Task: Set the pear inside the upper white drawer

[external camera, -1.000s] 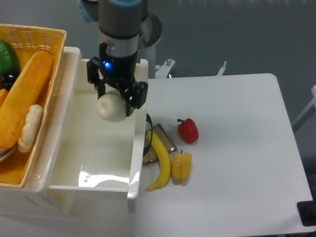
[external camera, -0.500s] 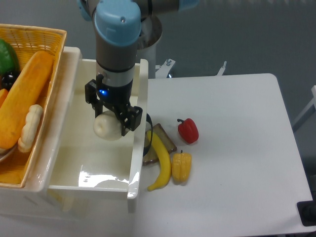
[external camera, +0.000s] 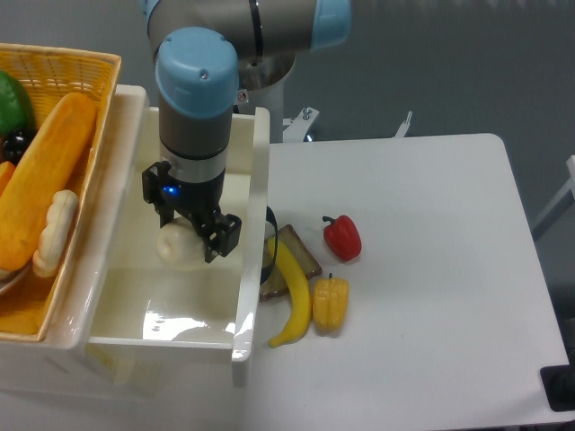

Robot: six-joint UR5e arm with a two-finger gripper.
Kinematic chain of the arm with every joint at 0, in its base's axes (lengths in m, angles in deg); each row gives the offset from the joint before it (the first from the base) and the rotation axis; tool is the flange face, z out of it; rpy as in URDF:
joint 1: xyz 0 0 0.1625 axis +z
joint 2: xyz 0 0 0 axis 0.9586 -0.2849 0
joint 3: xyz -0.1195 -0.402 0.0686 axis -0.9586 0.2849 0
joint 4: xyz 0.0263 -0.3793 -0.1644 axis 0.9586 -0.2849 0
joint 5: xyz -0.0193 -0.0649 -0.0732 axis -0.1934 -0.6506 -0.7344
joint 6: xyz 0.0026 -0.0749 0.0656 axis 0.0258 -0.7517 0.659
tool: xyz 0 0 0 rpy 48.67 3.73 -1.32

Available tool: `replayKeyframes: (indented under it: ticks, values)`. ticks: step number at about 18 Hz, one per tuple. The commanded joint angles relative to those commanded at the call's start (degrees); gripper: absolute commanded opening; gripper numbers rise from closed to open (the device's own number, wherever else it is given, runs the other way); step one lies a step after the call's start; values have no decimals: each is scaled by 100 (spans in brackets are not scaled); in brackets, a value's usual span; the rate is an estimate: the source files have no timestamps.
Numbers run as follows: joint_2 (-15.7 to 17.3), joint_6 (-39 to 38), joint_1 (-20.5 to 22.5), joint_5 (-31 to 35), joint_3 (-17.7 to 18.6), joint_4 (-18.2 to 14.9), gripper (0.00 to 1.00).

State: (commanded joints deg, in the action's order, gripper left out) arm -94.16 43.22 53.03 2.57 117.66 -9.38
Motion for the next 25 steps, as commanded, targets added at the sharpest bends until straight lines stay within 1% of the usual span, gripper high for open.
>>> replayKeyframes:
  ticks: [1,2,9,11,12,19,22,24,25]
  values:
    - [0,71,0,0,9,0,63]
    - [0,141,-9,9,26,9,71]
    - [35,177,-27,61,18,9,87]
    - [61,194,-27,88,-9,9,96]
    - [79,203,-18,88,-26,9,98]
    - [246,194,8,97,-26,0,100]
    - [614,168,227,62,-97,0,100]
    - [869,168,499,53,-62,122,100]
    - [931,159,596,53,-35,140,100]
